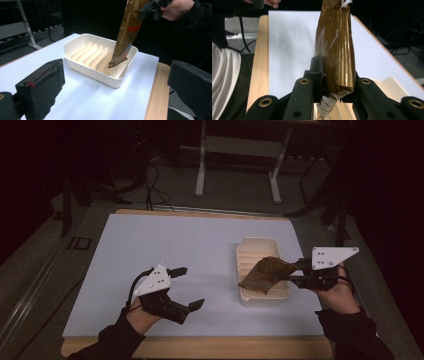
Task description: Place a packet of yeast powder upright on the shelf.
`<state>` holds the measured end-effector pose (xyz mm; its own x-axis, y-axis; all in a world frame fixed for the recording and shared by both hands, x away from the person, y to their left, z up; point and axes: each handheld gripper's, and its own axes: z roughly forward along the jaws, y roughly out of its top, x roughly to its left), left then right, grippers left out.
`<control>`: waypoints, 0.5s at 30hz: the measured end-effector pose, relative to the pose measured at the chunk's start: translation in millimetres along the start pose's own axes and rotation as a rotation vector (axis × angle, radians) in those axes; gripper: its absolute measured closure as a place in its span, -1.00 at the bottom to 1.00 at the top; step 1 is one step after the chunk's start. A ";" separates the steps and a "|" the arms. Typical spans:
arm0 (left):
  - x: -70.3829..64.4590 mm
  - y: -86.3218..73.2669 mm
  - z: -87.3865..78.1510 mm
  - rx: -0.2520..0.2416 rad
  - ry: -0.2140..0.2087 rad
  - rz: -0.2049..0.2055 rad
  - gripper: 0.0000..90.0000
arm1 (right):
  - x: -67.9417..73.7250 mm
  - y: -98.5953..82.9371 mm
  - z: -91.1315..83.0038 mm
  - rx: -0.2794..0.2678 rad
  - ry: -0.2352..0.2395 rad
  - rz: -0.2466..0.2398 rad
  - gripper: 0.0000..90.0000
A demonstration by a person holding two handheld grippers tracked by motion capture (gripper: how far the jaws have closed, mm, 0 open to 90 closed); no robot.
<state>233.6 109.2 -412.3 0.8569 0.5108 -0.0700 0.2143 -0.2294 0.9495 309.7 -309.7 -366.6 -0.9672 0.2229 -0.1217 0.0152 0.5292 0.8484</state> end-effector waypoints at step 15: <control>4.4 -27.7 -5.8 0.030 0.069 -0.004 -0.97 | -2.4 -27.7 19.3 0.128 0.038 0.020 0.70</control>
<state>228.7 122.6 -437.1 0.8221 0.5670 -0.0515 0.2321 -0.2513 0.9396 316.5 -309.1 -399.7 -0.9753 0.2046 -0.0834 0.0647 0.6253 0.7777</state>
